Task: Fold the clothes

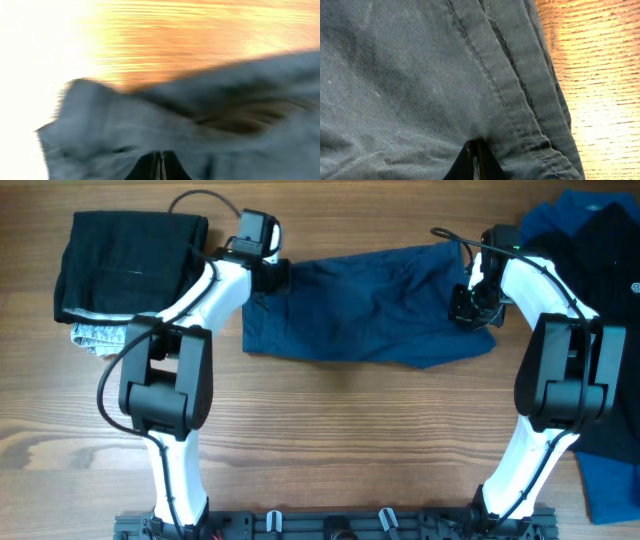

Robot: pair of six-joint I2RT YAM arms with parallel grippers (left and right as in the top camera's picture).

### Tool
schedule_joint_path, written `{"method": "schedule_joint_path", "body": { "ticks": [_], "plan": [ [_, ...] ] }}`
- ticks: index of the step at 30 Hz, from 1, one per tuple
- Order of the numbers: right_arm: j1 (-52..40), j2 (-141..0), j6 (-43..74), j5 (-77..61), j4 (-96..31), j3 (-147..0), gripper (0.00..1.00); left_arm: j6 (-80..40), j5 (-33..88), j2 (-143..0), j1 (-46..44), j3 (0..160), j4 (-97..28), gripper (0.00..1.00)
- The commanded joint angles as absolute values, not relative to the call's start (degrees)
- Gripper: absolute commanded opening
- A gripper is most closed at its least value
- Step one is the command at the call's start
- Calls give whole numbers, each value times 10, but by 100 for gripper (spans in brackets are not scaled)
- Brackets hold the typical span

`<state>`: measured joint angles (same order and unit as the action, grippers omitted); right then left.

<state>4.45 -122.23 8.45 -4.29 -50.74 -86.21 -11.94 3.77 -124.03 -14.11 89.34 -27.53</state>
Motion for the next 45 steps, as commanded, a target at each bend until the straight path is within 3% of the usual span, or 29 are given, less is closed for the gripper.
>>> {"method": "schedule_joint_path", "body": {
  "ticks": [1, 5, 14, 26, 33, 39, 45],
  "plan": [
    [37, -1251, 76, -60, -490, -841, 4, -189, 1, -1294, -103, 896, -274, 4],
    [37, -1251, 76, -58, -491, -841, 4, -185, 1, -1330, -93, 896, -289, 4],
    [37, -1251, 76, -58, -484, -841, 5, -185, 40, -1100, -128, 896, -280, 4],
    [37, -1251, 75, -58, -484, -841, 5, -184, 68, -1240, -177, 896, -245, 4],
    [37, -1244, 43, -62, -462, -849, 4, -184, 3, -1330, -161, 896, -193, 4],
    [34, -1151, -45, -183, -498, -936, 6, -183, 6, -1283, -165, 896, -199, 4],
    [-17, -1134, -90, -196, -474, -932, 4, -183, 5, -1165, -178, 896, -228, 4]
  ]
}}
